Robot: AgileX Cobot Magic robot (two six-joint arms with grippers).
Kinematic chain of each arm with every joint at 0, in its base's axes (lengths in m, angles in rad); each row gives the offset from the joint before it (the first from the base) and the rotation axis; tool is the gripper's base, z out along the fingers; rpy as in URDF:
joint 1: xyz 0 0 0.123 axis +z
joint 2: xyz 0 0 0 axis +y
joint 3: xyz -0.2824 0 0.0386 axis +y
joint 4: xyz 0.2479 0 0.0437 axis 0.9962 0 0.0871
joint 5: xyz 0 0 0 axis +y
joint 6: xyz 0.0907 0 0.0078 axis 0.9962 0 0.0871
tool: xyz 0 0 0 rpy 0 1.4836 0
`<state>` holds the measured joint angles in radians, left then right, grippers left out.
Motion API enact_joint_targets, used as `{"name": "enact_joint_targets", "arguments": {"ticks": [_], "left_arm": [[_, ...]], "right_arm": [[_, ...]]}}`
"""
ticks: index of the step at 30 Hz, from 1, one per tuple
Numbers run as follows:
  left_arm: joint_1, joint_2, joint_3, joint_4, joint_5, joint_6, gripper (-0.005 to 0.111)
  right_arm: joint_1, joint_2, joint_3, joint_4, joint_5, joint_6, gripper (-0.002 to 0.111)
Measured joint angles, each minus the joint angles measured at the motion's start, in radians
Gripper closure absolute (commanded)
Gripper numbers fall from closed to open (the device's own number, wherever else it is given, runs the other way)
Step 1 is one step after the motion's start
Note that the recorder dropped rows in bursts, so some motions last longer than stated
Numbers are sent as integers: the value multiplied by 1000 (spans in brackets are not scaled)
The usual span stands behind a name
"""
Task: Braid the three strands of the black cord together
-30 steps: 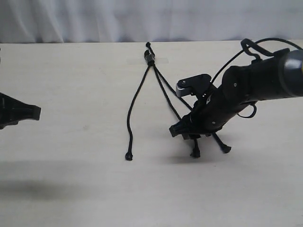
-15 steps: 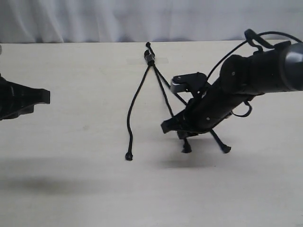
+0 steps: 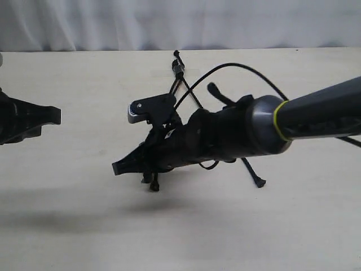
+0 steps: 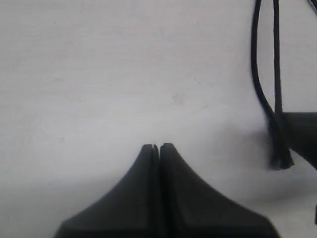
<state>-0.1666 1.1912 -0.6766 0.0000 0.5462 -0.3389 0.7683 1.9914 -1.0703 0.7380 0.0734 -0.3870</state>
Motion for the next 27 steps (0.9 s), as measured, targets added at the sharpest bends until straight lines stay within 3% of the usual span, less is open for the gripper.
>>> {"name": "enact_joint_targets", "arguments": {"ticks": [3,5,13,21,27], "left_arm": [[0,0,0,0,-15,0,107],[0,0,0,0,-29,0,107],[0,0,0,14,-45,0,107],[0,2,0,59,-54,0,107],[-5,53,0,47,-54,0,107]], "right_arm": [[9,34,-9,28,29,-2,64],[13,43,-24,34,58,-4,57],[-11,-9,-95,-83,196,4,57],[-73,-15,-99,-350,263,227,57],[-75,23,-101,-416,261,282,57]]}}
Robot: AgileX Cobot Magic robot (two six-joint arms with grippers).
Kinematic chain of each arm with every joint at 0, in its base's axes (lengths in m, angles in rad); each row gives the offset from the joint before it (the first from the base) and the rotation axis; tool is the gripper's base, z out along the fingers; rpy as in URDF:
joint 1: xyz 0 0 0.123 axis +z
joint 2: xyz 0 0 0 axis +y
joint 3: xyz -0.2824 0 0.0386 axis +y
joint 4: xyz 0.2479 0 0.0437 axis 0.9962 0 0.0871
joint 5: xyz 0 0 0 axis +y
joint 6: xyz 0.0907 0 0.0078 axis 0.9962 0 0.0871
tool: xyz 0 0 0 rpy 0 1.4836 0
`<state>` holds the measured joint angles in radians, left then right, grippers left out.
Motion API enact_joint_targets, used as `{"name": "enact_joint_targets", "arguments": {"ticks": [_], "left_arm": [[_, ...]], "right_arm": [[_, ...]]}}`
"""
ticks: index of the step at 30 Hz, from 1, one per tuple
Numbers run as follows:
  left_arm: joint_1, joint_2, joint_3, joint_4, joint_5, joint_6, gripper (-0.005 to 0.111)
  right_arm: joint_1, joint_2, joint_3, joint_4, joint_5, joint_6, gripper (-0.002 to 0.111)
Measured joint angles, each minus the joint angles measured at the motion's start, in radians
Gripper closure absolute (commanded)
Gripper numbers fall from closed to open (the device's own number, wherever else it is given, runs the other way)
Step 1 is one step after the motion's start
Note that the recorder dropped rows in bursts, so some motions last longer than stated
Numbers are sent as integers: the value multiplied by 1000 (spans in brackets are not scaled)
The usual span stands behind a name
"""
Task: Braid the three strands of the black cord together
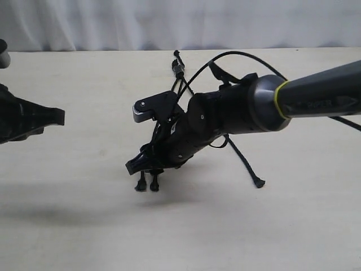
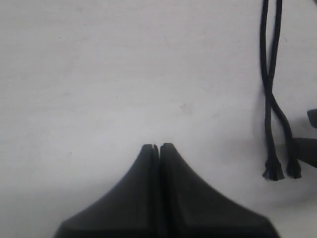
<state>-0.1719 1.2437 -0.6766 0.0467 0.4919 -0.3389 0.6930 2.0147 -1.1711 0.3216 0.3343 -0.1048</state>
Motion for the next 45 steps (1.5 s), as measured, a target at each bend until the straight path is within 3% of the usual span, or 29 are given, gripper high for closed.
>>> {"name": "enact_joint_targets", "arguments": {"ticks": [4,12,15,23,28,39,45], "left_arm": [[-43,30,0,0,0,0,107],[-112,36,0,-10,-35,0,107],[-112,36,0,-21,-30,0,107],[-112,36,0,-24,-19,0,107],[-112,36,2,-26,1,0,107],[-112,36,39,-55,2,0,107],[-112,36,41,-55,2,0,107]], "right_arm": [[0,28,0,-61,-2,87,59],[0,57,-4,-118,-25,110,87],[0,63,-10,-130,-27,105,104],[-38,27,-39,-217,160,105,104],[-117,-45,-60,-336,236,105,104],[-278,-30,-61,-570,268,98,104],[-353,15,-61,-542,257,118,104]]}}
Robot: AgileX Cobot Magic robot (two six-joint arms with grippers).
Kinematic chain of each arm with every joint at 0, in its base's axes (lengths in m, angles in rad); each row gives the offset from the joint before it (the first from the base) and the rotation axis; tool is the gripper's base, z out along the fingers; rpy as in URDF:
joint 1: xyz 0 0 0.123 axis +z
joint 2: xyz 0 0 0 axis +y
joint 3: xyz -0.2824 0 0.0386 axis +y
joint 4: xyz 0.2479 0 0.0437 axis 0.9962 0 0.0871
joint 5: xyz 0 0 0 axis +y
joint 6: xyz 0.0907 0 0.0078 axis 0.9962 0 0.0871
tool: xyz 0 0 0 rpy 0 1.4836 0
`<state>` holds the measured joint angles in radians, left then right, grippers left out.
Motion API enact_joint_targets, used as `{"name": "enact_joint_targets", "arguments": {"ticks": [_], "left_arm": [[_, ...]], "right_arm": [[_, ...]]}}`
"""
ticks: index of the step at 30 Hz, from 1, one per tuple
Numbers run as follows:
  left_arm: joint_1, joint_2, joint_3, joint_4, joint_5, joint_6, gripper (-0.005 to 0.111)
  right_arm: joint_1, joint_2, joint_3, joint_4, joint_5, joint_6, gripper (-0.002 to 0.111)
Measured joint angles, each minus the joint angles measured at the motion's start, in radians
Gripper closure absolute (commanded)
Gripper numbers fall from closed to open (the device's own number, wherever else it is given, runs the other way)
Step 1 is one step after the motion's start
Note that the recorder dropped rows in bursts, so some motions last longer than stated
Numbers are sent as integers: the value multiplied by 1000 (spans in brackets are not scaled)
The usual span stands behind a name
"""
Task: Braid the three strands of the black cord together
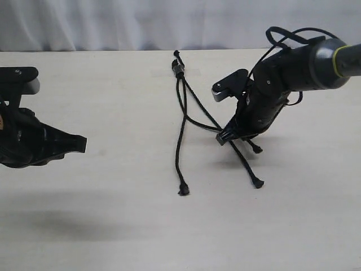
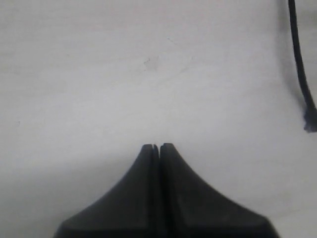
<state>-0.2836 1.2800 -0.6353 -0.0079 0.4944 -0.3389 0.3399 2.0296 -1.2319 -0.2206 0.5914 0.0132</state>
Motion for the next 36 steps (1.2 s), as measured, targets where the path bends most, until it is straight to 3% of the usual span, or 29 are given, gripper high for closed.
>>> {"name": "enact_joint_targets", "arguments": {"ticks": [9,14,17,18,20,22,25,29,36], "left_arm": [[0,0,0,-10,-20,0,107],[0,0,0,-23,-33,0,107],[0,10,0,-23,-33,9,107],[0,18,-6,-23,-18,15,107],[0,63,-54,-23,53,42,107],[-9,116,-124,-23,111,81,107],[-105,222,-266,-23,211,200,107],[-236,410,-450,-43,296,220,102],[-356,714,-782,-150,326,214,71]], "right_arm": [[-24,31,-2,423,67,-255,104],[2,36,-2,559,75,-312,103],[6,36,-2,576,78,-297,93],[3,36,-2,583,78,-289,81],[-13,34,-2,623,88,-286,71],[-45,15,-1,648,103,-283,69],[-114,-46,-1,661,140,-275,69],[-209,-116,-1,660,150,-201,69],[-303,-146,3,660,190,-177,69]]}}
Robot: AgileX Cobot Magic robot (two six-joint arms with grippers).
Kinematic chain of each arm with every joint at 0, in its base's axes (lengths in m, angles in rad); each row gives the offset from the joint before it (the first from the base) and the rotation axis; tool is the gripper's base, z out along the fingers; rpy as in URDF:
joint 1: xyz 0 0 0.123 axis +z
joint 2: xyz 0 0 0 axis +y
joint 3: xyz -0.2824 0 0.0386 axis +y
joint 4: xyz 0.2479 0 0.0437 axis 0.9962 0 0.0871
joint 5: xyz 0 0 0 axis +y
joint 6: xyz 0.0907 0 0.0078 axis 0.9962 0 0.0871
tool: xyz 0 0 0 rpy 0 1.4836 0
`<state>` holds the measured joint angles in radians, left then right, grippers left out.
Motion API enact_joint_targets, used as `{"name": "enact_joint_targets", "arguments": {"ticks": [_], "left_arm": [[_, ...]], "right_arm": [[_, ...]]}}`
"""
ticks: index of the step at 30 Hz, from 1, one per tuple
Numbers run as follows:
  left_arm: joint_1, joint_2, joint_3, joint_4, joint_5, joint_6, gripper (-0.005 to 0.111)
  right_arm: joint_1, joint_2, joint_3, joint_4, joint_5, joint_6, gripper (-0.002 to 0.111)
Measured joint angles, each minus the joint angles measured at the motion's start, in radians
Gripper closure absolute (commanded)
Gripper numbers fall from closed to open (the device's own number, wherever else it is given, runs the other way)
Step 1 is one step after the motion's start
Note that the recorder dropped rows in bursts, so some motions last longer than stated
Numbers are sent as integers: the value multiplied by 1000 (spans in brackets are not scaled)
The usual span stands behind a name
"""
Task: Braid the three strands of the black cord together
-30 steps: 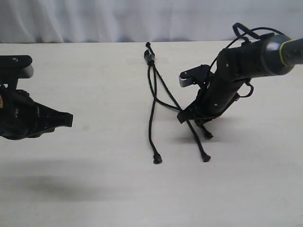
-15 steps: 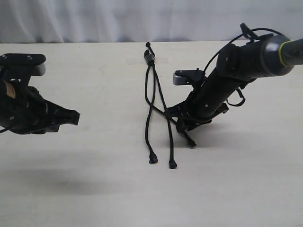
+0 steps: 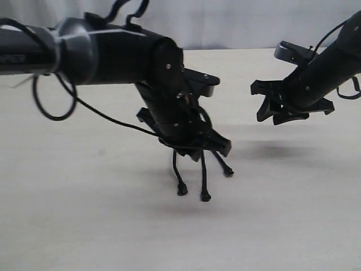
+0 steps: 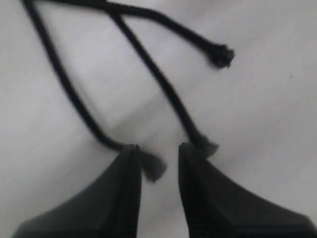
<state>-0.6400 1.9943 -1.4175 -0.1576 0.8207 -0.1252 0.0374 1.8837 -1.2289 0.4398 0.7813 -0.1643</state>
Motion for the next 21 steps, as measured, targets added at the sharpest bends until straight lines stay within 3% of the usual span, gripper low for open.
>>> {"name": "enact_joint_targets", "arguments": {"ticks": [6,15,17,18,21], "left_arm": [[-32,159,-160,-53,19,-16,69],[-33,294,-241,1,40,-52,70],[-33,307,-251,10,51,-61,90],[-33,307,-251,10,56,-65,106],[-33,303,-263,17,82,-69,107]], "right_arm": [[-8,0,21,0,2,0,69],[-8,0,23,0,-16,0,69],[-8,0,23,0,-18,0,69],[-8,0,23,0,-20,0,69],[-8,0,23,0,-22,-2,69]]}}
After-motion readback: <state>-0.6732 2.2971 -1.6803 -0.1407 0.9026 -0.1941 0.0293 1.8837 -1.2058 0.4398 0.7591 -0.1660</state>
